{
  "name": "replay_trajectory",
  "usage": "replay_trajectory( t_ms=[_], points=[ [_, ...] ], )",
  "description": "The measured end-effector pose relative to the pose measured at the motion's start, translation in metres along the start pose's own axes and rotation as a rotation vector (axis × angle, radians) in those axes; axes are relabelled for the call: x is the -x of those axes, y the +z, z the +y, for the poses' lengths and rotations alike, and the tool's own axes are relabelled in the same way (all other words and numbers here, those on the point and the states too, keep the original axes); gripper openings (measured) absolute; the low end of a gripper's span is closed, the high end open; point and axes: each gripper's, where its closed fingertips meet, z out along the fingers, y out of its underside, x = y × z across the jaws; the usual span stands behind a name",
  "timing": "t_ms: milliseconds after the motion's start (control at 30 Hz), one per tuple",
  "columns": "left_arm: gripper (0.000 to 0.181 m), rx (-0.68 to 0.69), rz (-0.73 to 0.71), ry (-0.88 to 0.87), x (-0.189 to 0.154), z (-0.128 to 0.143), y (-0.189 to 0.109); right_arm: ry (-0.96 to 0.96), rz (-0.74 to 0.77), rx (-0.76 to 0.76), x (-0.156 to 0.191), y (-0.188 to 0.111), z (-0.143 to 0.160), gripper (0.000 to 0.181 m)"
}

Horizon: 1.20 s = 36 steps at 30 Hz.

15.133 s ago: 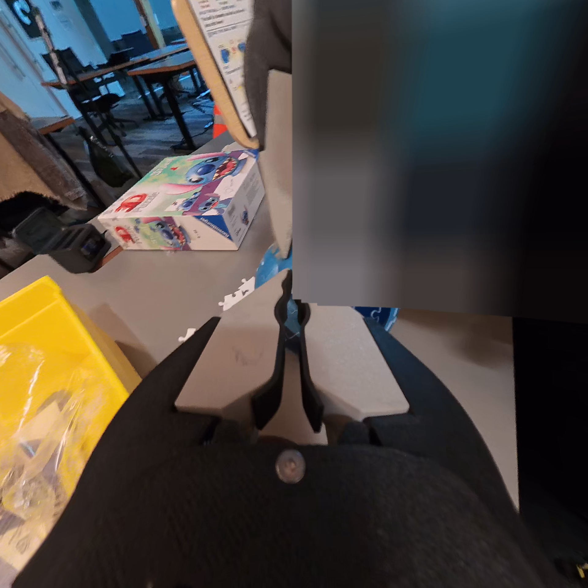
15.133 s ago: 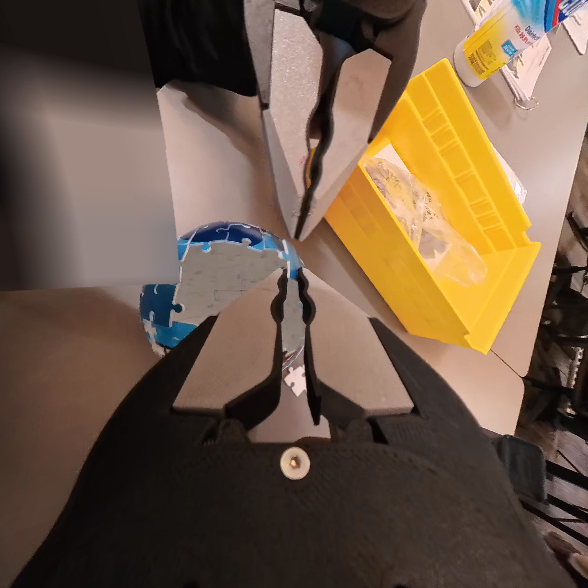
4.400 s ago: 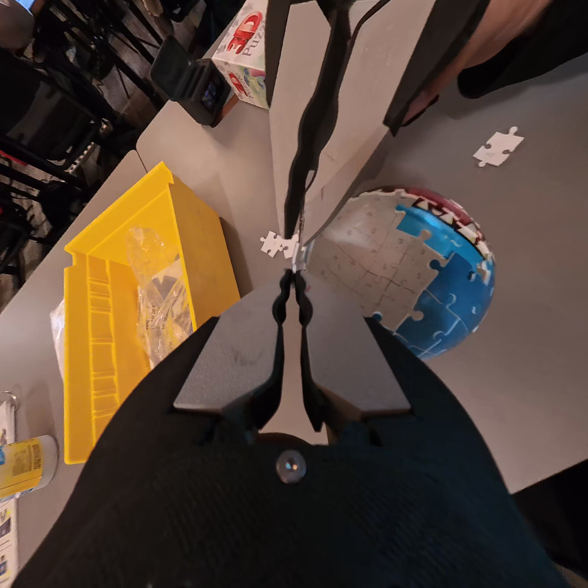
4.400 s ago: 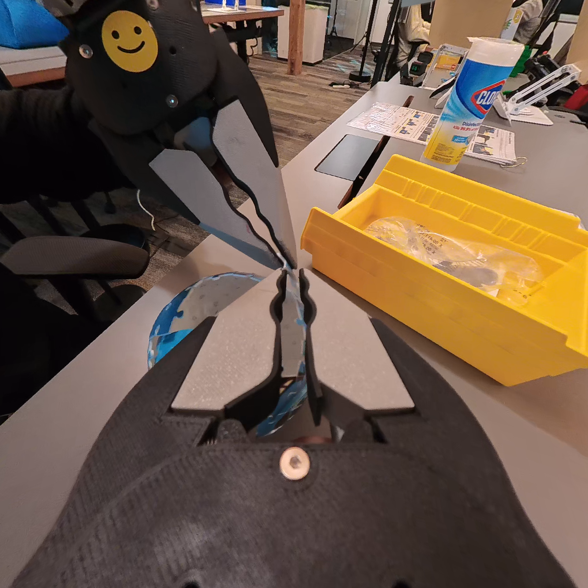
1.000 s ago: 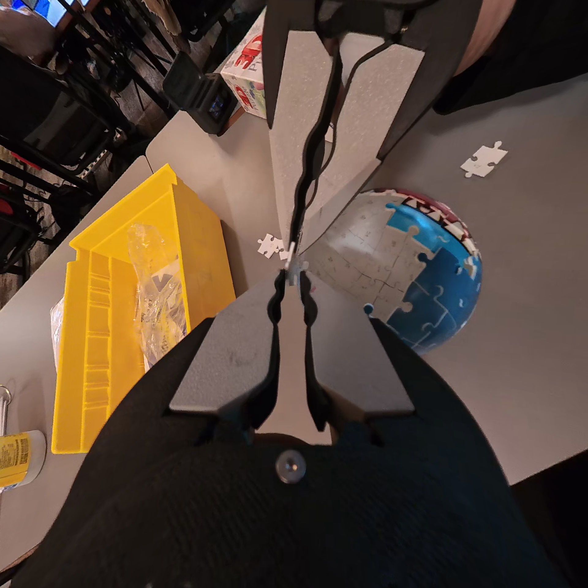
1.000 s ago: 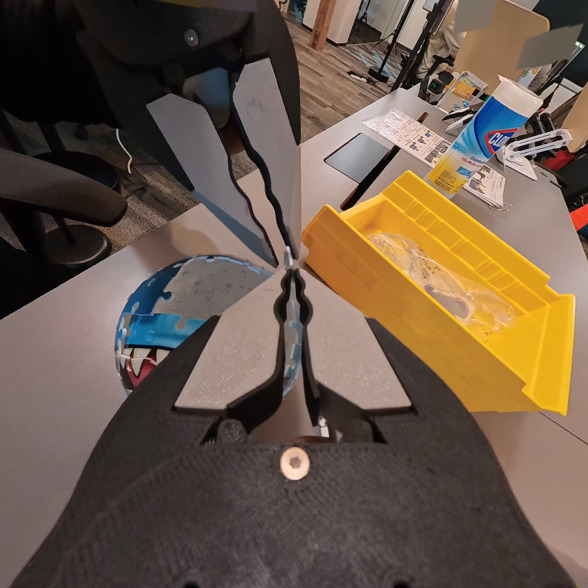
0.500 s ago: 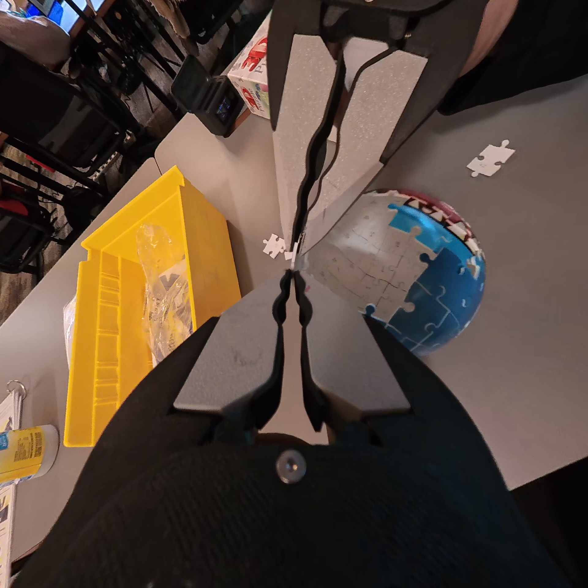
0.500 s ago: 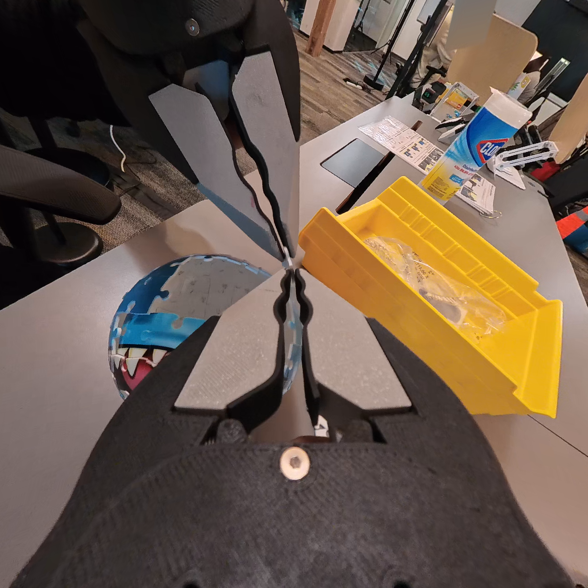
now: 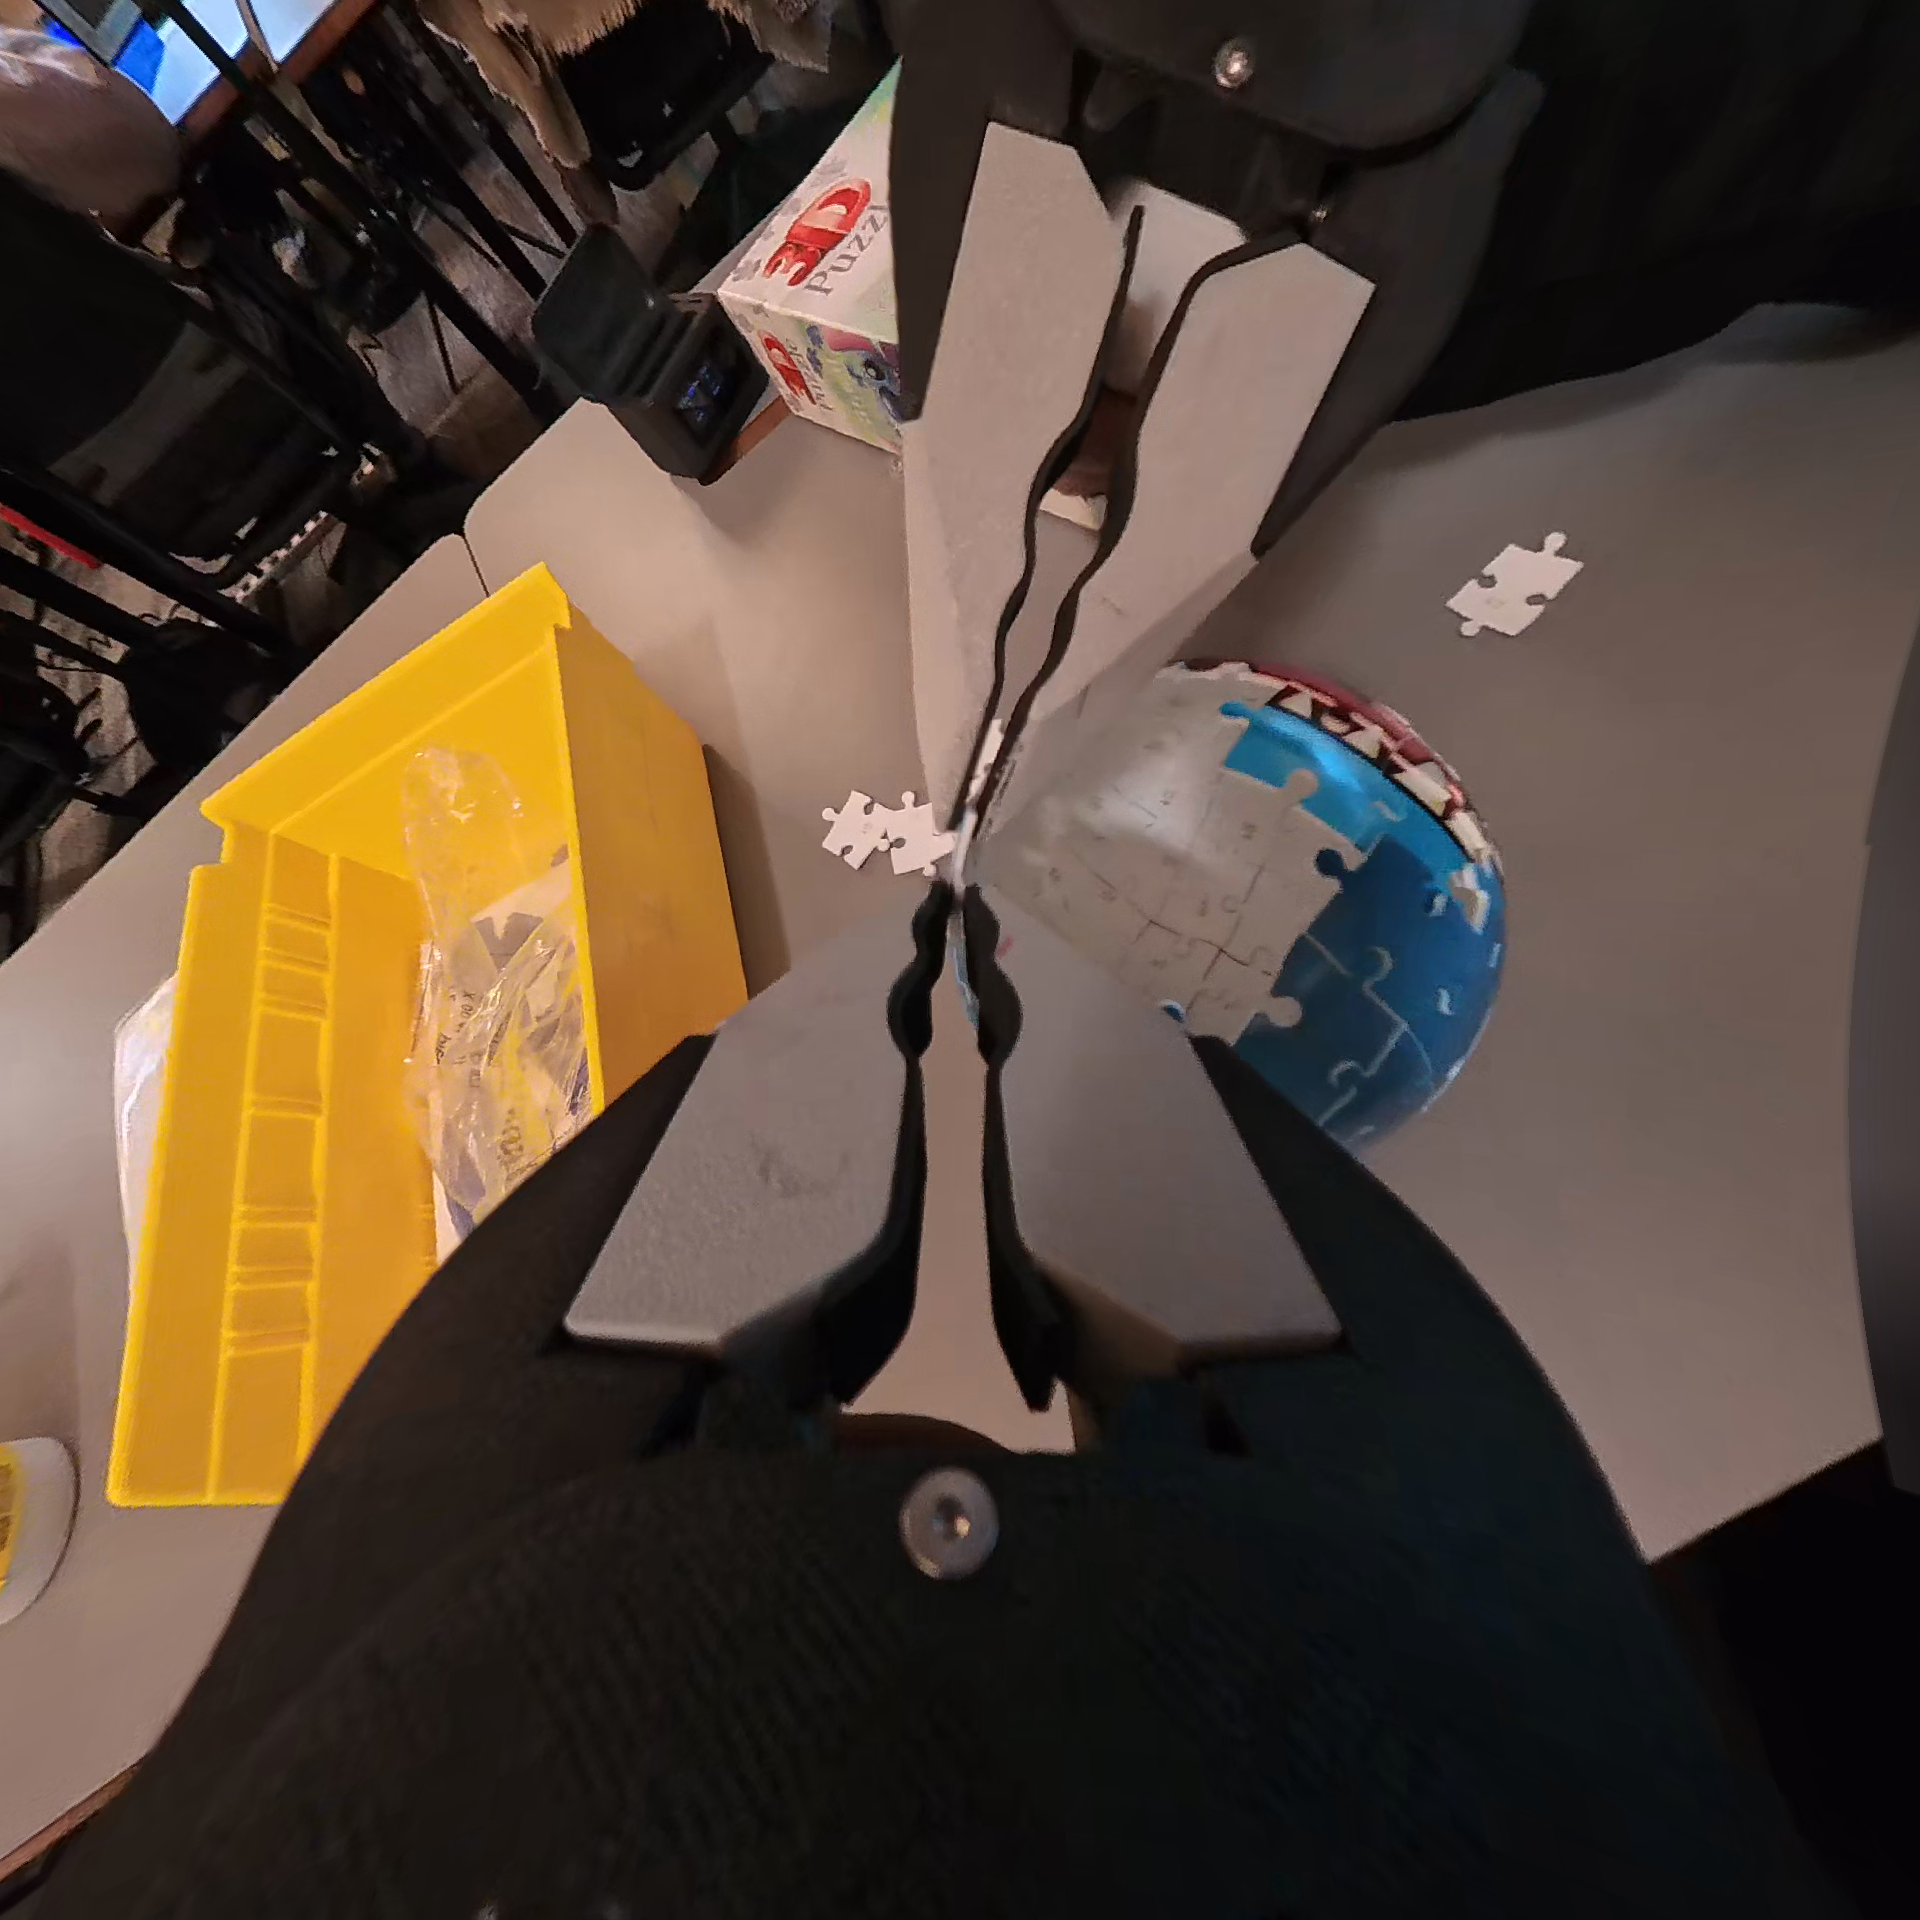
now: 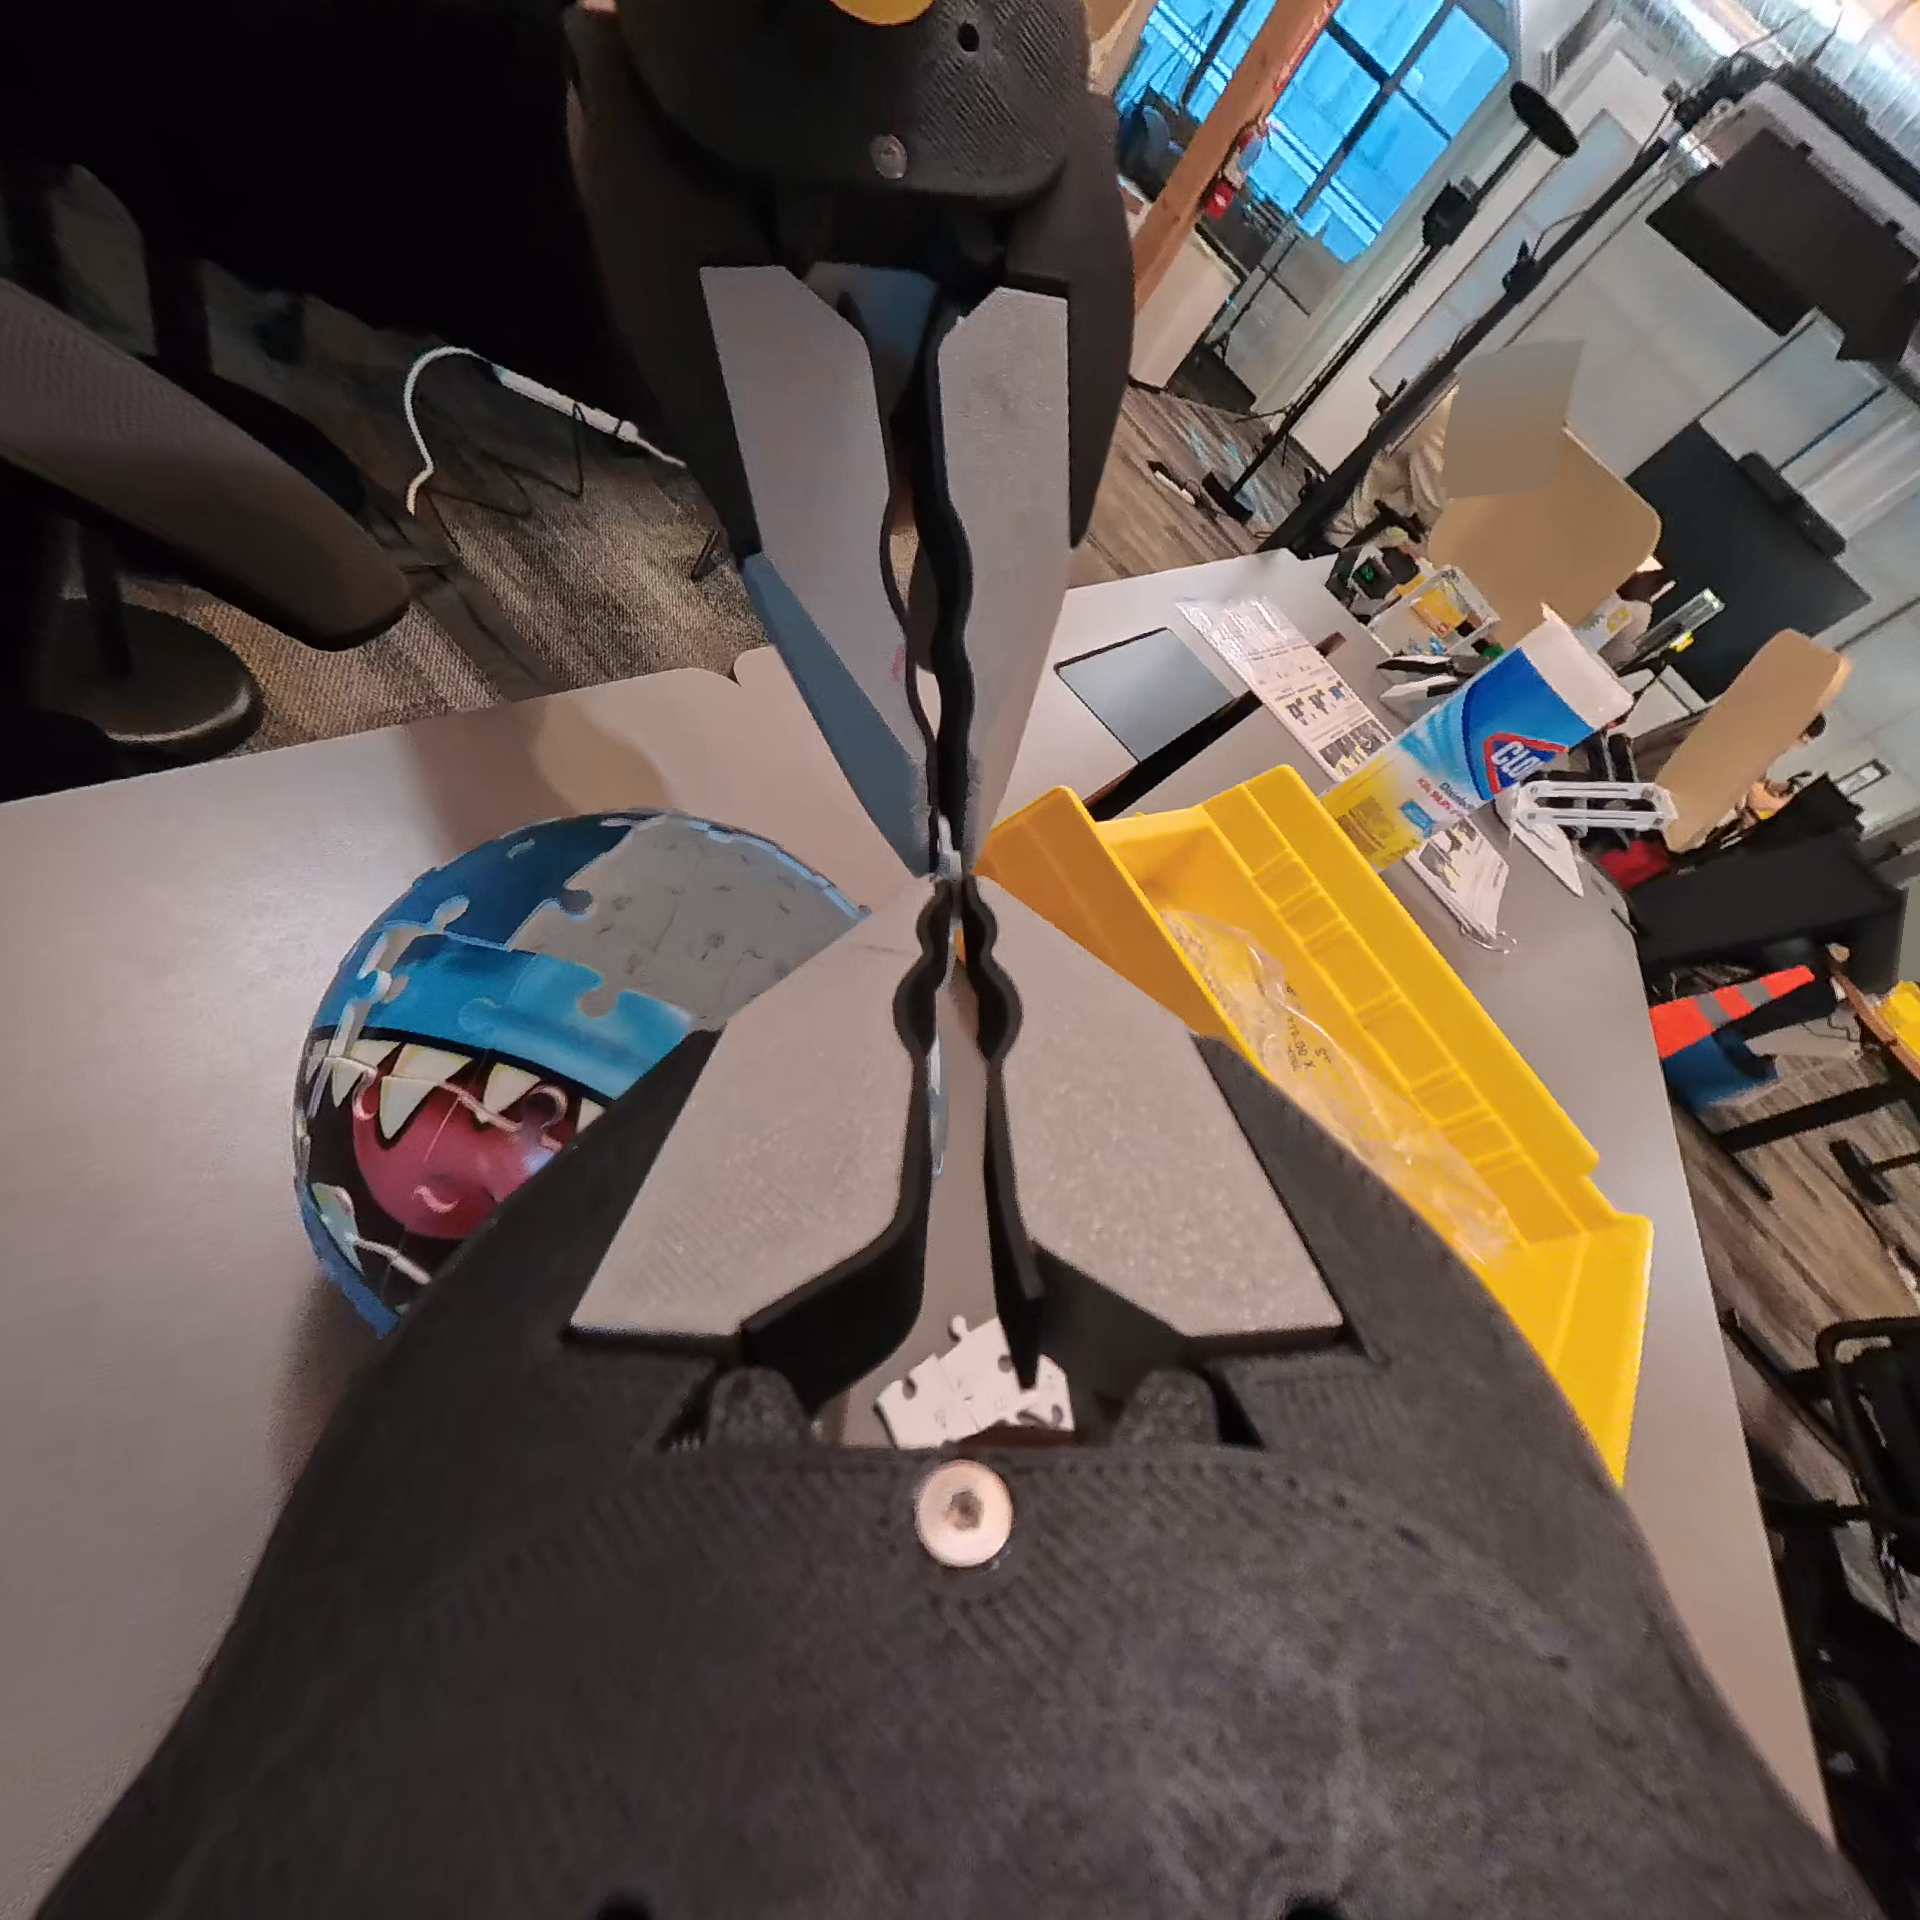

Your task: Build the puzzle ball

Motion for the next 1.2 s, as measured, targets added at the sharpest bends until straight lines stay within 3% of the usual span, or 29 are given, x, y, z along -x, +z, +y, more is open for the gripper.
replay_trajectory(
  t_ms=[400, 867, 1200],
  points=[
    [0.001, 0.089, -0.103, 0.129, -0.001, 0.002, 0.007, 0.022, -0.012, 0.043, -0.003, 0.002, 0.011, 0.000],
    [0.000, 0.053, -0.035, 0.020, 0.000, 0.004, 0.009, -0.014, -0.005, 0.098, 0.000, 0.004, 0.016, 0.000],
    [0.000, 0.033, -0.077, 0.028, 0.006, 0.000, 0.009, -0.021, 0.023, 0.093, -0.005, 0.003, 0.016, 0.000]
  ],
)
